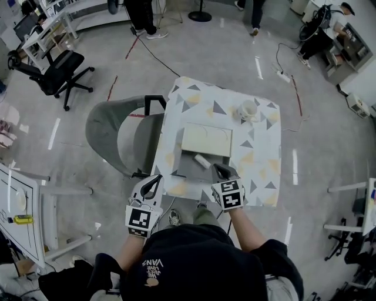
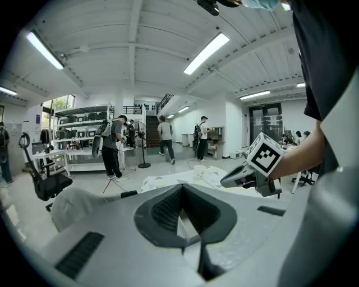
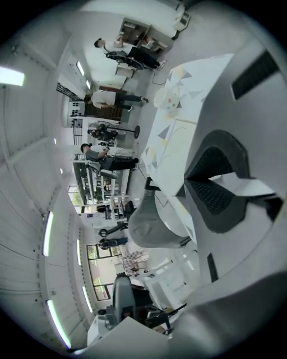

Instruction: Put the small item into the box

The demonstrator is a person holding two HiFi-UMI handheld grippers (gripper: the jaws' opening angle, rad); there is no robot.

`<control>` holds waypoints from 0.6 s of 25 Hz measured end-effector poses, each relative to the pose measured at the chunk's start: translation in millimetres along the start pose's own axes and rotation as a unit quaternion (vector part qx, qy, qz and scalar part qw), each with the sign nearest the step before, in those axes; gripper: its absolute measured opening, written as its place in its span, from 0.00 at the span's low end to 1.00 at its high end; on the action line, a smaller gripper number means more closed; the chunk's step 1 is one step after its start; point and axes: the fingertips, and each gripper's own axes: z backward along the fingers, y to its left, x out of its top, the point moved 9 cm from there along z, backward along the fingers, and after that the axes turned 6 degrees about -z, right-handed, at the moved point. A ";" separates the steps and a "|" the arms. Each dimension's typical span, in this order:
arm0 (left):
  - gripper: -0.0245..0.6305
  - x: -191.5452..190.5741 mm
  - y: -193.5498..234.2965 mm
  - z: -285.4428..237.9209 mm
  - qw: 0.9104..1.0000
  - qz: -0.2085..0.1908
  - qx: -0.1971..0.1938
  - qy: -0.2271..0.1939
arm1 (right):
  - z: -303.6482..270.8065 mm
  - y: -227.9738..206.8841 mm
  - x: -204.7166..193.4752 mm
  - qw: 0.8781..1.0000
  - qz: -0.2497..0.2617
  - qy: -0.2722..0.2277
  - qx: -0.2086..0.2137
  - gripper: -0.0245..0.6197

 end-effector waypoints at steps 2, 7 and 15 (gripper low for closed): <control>0.05 2.4 -1.1 0.0 1.000 -0.005 -0.009 -0.005 | 20.6 1.4 0.5 0.999 -0.021 -0.028 -0.005 0.04; 0.05 5.0 -6.8 2.0 0.999 -0.018 -0.035 -0.015 | 70.9 8.4 -3.4 0.995 -0.058 -0.082 -0.019 0.04; 0.05 5.4 -19.0 12.9 0.996 -0.030 -0.077 -0.031 | 139.4 22.8 -21.4 0.986 -0.088 -0.133 -0.052 0.04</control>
